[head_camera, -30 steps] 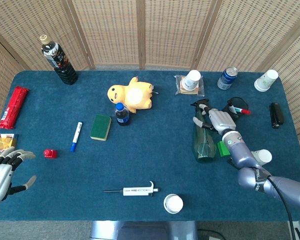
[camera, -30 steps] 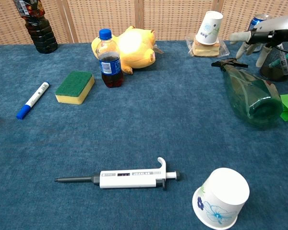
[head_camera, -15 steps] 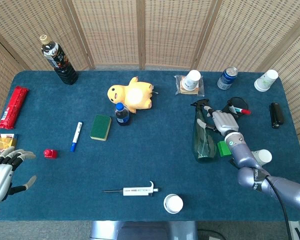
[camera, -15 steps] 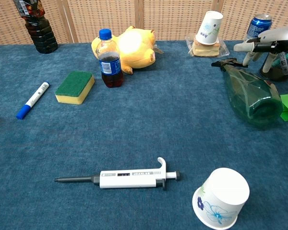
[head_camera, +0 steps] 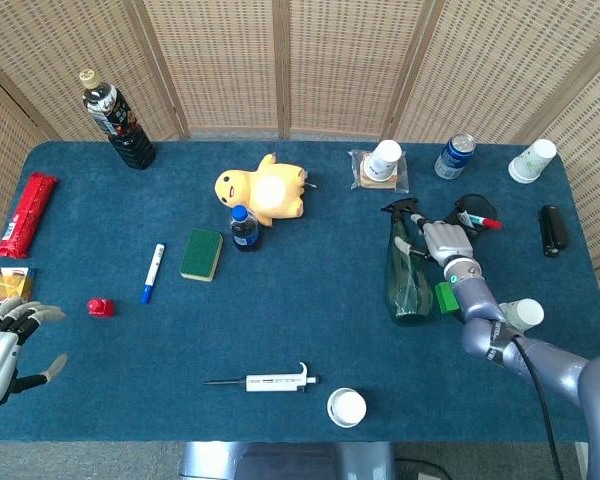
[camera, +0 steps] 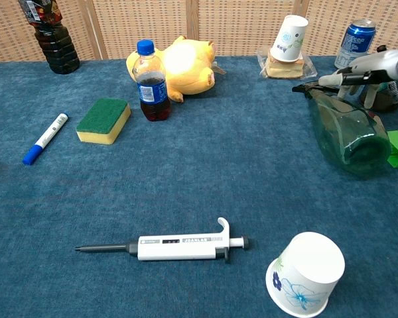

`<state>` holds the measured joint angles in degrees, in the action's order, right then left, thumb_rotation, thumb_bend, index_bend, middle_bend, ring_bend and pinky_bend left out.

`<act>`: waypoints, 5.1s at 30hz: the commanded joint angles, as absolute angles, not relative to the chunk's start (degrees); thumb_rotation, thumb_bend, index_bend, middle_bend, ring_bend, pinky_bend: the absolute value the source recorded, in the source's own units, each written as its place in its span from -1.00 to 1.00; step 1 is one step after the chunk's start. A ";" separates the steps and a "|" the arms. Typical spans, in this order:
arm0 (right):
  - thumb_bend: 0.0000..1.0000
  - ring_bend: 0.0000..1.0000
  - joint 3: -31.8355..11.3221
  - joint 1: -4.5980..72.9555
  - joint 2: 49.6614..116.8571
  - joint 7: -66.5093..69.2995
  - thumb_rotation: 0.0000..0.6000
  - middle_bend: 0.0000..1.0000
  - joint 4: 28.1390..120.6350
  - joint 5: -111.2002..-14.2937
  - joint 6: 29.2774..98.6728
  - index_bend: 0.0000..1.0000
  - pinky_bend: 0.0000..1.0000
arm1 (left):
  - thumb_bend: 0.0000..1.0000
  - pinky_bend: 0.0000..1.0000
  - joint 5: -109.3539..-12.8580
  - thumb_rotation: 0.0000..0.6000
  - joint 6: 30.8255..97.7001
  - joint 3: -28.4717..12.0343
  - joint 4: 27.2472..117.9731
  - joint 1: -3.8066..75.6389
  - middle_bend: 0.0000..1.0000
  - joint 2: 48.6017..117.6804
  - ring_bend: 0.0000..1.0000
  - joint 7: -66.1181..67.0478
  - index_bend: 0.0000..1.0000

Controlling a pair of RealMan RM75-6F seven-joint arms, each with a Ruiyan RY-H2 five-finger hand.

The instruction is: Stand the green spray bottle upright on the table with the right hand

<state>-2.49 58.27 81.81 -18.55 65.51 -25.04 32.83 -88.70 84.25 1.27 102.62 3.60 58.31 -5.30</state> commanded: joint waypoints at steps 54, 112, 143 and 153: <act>-0.31 -0.80 -3.96 64.54 82.84 -51.96 -0.07 -0.63 106.62 -26.77 64.83 -0.98 -0.51 | -0.34 -0.83 -89.68 1.00 82.45 1.44 97.01 4.59 -0.39 60.71 -0.58 -10.36 -0.37; -0.30 -0.04 -9.38 63.69 97.21 -64.00 1.00 0.09 94.42 -16.60 71.16 0.14 0.11 | -0.34 -0.85 -89.52 1.00 82.70 1.80 92.29 4.81 -0.39 61.39 -0.58 -15.34 -0.38; -0.41 0.03 -27.02 43.27 88.30 11.62 1.00 0.15 97.52 -57.48 63.17 0.25 0.15 | -0.34 -0.84 -89.73 1.00 84.96 1.65 97.78 3.57 -0.39 58.67 -0.58 -9.39 -0.41; -0.44 0.01 -26.70 42.11 96.17 22.69 1.00 0.15 85.01 -65.43 69.18 0.22 0.13 | -0.34 -0.85 -90.12 1.00 85.08 1.69 100.56 3.52 -0.39 56.76 -0.59 -6.25 -0.41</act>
<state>-26.86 42.67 94.06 21.02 87.76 -63.31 67.14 -90.06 85.12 1.68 100.45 3.49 56.87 -6.35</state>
